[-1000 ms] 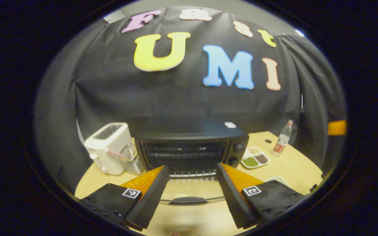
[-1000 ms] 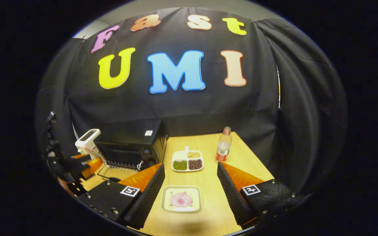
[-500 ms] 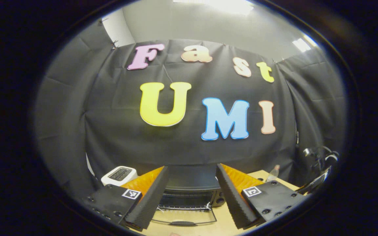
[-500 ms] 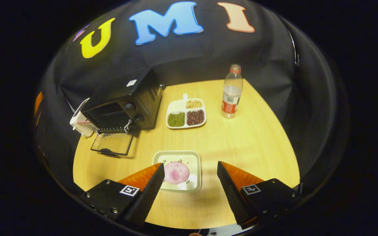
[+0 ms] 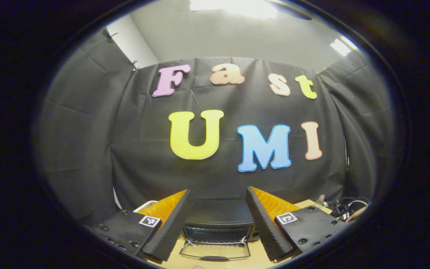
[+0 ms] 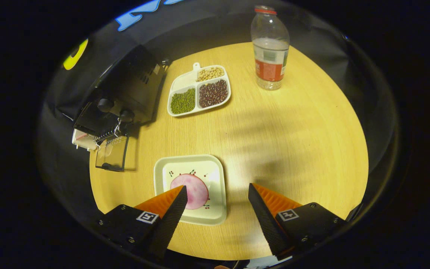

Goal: Open the electric oven with the left hand, put the food in, and close the electric oven.

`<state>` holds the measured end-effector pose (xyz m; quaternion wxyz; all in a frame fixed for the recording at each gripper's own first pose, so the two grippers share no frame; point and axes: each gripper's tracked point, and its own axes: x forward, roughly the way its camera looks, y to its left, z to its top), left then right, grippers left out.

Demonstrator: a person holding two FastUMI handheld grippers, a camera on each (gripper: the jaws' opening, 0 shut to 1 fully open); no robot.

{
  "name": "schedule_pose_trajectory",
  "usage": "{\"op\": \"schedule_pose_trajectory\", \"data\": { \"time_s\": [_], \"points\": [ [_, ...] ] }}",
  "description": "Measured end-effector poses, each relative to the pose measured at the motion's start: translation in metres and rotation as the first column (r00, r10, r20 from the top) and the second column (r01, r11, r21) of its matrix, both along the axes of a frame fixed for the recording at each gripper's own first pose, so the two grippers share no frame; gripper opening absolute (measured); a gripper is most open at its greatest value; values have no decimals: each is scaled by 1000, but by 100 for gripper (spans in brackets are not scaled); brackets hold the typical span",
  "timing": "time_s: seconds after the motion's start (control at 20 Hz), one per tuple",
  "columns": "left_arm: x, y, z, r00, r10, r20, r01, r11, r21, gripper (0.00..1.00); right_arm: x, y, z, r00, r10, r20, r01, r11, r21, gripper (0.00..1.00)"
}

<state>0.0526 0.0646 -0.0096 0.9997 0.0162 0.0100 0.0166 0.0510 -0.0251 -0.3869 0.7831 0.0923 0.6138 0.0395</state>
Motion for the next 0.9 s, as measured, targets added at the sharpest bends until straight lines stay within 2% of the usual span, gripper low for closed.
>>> {"op": "schedule_pose_trajectory", "data": {
  "time_s": [0.05,0.2,0.25,0.4,0.45,0.5,0.55,0.6,0.65,0.7,0.8,0.85,0.9],
  "points": [
    [-2,0,-1,1000,2,-6,-2,1000,12,97,2,-1,-5,1000,12,-19,-12,1000,-6,99],
    [-9,6,-1,1000,12,-15,-12,1000,24,97,6,-9,-20,998,7,-58,-9,999,-42,100],
    [-11,10,-2,1000,18,-16,-18,1000,22,92,6,-11,-24,997,-6,-72,3,999,-44,100],
    [-17,22,-7,999,37,-30,-37,999,14,100,4,-16,-35,996,-2,-91,-6,996,-85,100],
    [-18,25,-8,999,43,-33,-42,999,11,100,5,-17,-35,996,0,-88,-9,995,-101,89],
    [-19,28,-8,998,47,-32,-47,999,6,92,6,-17,-34,996,6,-89,-16,993,-113,90],
    [-22,31,-10,998,48,-35,-48,999,-2,92,5,-22,-36,996,17,-92,-31,987,-159,89],
    [-24,32,-12,998,49,-39,-50,999,-8,100,1,-28,-39,994,50,-98,-71,973,-220,88],
    [-23,33,-14,998,51,-43,-51,999,-14,100,-1,-25,-34,992,77,-96,-98,965,-243,77],
    [-25,34,-16,997,53,-48,-54,998,-19,97,2,-24,-39,992,73,-104,-98,960,-261,71],
    [-27,35,-18,997,51,-51,-52,998,-30,97,1,-22,-41,992,56,-115,-87,956,-279,75],
    [-27,35,-18,998,48,-48,-50,998,-32,97,5,-14,-34,993,60,-103,-84,965,-250,75],
    [-29,36,-17,998,47,-46,-49,998,-32,97,2,-6,-43,993,59,-105,-83,968,-236,52]
  ]
}}
